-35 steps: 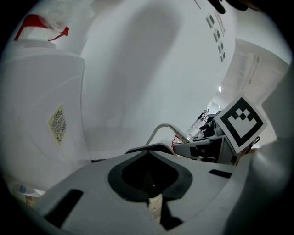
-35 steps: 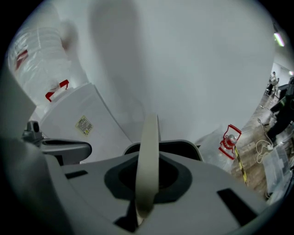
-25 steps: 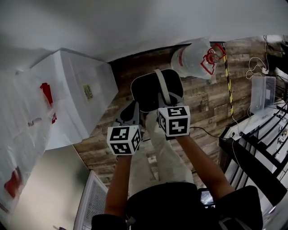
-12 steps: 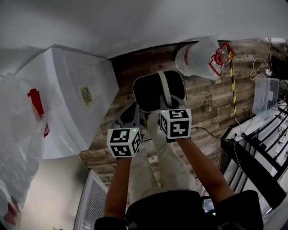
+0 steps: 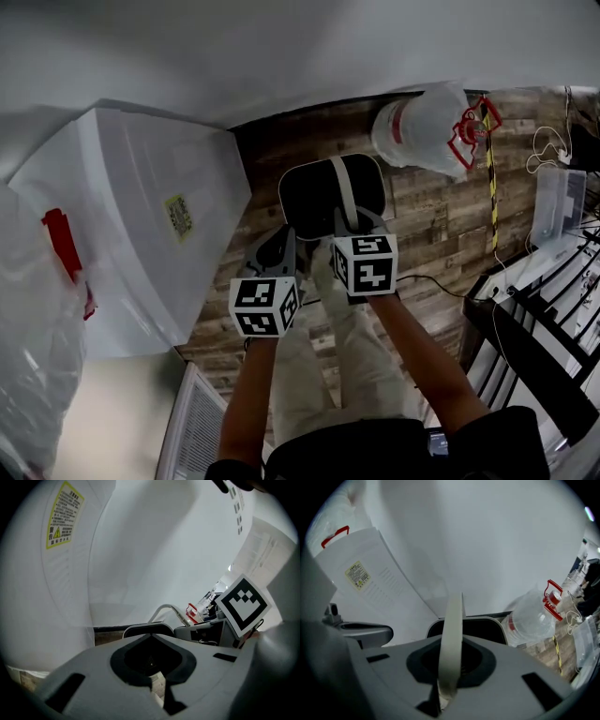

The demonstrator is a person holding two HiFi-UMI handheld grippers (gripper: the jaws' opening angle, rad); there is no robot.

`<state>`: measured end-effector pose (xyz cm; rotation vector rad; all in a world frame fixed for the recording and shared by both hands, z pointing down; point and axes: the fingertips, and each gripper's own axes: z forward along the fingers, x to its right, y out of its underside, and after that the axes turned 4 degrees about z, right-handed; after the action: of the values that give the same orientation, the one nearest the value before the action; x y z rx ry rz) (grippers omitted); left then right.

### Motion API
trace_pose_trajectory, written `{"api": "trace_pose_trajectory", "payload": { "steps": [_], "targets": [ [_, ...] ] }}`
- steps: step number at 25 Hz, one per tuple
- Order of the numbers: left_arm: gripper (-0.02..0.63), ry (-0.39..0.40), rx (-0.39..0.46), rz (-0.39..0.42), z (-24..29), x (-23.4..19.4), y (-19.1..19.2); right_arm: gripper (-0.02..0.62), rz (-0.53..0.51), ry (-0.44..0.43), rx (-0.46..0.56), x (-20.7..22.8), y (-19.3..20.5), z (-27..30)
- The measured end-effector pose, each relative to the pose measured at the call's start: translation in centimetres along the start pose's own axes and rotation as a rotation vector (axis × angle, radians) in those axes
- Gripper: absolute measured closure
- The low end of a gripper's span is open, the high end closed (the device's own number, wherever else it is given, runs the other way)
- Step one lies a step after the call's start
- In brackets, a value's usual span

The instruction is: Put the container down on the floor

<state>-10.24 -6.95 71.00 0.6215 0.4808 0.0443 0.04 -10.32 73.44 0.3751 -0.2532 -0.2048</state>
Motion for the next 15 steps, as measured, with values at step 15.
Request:
{"api": "trace_pose_trajectory", "payload": {
  "steps": [15],
  "targets": [
    [0.589,0.001,-0.003,-0.038,2.4,-2.3,1.9,0.561,0.007,0.002,-0.018,0.4,0.7,4.9]
  ]
}}
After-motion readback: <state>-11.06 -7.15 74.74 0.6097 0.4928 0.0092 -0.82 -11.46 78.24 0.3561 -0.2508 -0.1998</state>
